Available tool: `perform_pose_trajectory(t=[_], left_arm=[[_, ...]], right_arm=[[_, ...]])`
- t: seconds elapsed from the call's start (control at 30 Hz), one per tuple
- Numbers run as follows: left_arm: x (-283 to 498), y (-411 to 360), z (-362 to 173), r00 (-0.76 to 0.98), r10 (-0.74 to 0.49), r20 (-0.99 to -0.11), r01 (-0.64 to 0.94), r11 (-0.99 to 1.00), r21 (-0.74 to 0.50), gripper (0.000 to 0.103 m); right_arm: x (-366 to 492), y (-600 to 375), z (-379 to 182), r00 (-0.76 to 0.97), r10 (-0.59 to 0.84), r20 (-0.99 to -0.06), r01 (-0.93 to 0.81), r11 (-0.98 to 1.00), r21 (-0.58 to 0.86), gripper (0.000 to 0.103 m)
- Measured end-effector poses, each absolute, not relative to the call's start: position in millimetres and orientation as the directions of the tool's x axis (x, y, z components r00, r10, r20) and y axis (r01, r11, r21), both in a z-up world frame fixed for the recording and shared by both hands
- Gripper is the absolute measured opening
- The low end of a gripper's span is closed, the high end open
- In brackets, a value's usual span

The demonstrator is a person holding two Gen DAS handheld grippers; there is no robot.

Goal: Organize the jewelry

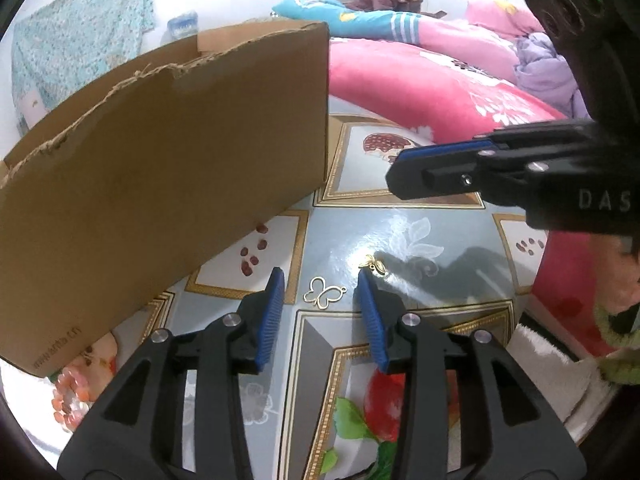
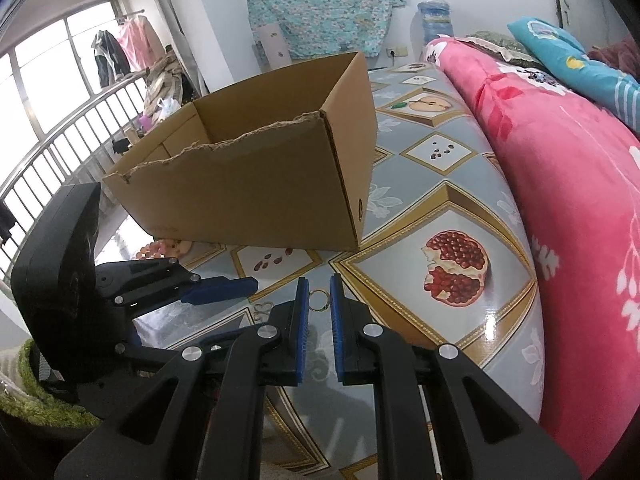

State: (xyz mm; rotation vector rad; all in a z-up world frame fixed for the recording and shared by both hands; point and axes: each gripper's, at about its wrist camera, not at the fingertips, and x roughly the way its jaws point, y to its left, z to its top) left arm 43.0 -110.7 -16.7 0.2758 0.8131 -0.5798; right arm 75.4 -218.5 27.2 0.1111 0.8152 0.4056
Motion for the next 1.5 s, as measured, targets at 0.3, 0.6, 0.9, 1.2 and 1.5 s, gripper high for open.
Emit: perform_pose_trajectory(t=[0.3,0.6,0.9,1.2,1.5], left_arm=[[44.8,-115.6,-14.3,0.524,-0.336,-0.783,0.577,0.816,0.036,0.017],[43.0,-120.6,-13.0,0.531,-0.303,-0.791,0.565,0.823,0.064,0.015],[38.3,-121.1,-12.2,0.535,-0.297,-0.791,0.558,0.827,0.067,0.005],[33.2,-91.4,-4.3,0.561,-0.341,-0.755,0.502,0.865,-0.017,0.006],[16.2,-74.9,-6.1,0.582,-0.364,-0.727,0.492,0.87,-0.042,0.013]], right_arm=[[79.7,-219.2,22.7,0.604,0.41,-0.683,-0.318,0.91,0.265,0.011],[77.8,-226.0,22.6,0.615,0.417,-0.669,-0.316,0.908,0.275,0.011],[74.9,-229.7,25.9,0.626,0.423,-0.655,-0.319,0.906,0.279,0.011],[79.6,-201.8,94.7,0.695,0.493,-0.523,-0.455,0.865,0.21,0.011],[128.6,-147.0,121.3,0.676,0.535,-0.507,-0.549,0.824,0.138,0.011]])
